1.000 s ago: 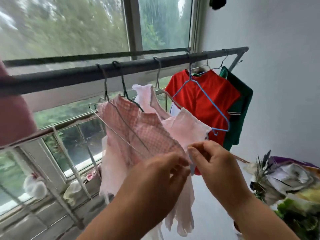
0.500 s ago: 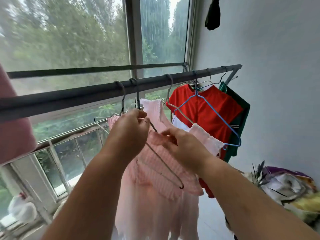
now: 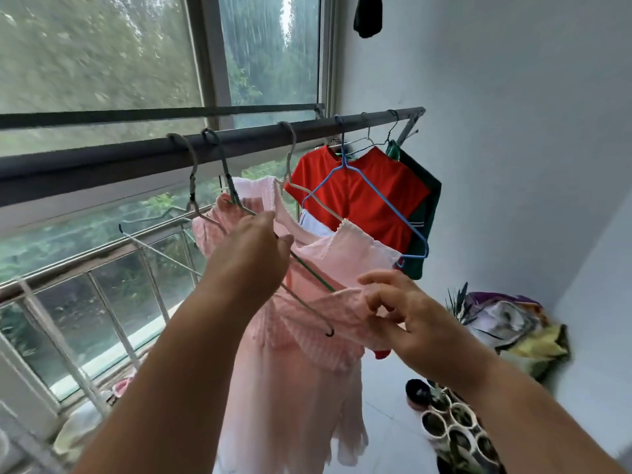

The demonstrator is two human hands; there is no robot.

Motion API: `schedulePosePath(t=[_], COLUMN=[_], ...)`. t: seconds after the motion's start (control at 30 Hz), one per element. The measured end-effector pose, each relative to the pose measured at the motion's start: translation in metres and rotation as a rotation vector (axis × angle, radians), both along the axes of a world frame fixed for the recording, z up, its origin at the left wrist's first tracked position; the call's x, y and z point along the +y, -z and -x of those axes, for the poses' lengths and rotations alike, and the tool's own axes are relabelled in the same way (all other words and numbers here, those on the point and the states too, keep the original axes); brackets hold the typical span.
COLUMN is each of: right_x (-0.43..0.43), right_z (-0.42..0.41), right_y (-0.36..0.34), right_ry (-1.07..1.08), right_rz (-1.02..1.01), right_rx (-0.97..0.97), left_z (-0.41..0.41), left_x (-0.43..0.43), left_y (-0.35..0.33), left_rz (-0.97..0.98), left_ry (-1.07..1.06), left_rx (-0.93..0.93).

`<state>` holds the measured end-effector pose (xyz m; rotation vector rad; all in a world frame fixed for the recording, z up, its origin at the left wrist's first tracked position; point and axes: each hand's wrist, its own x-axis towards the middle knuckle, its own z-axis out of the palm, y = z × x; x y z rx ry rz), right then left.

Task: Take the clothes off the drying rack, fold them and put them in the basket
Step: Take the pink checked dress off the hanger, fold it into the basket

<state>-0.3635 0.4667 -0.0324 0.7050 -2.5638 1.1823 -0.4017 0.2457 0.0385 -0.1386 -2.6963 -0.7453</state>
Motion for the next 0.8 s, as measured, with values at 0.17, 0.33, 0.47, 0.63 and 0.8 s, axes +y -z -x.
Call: schedulePosePath(t=[0.17,0.33,0.47,0.63,0.8], right_x=[0.027,0.03,0.008,-0.016,-0.011], right_z=[-0.014,-0.012,-0.001,0.013,0.029], right_y=[0.008,0.013,0.006,0.017,0.03], right_ry=[0.081,0.194,0.171,0.136,0.244], right_rz=[-0.086,-0.105,-0.042,-0.22,-0.23], right_rx=[-0.032,-0.038,-0.061,-0.141,-0.348], left_z=[-0.006,-0.018,-0.025,-0.04,-0.05], left_x=[0.016,0.032,0.041,0.046,0.042], left_y=[-0.014,-0.036,-0.038,-0.048,-0.056], left_rz=[-0.255,-0.392,-0.416,-0.505,-0.593], left_ry=[0.018,-0.013,-0.023,-0.046,-0.041], left_rx=[0.14,0.193,0.157,0.202,0.174])
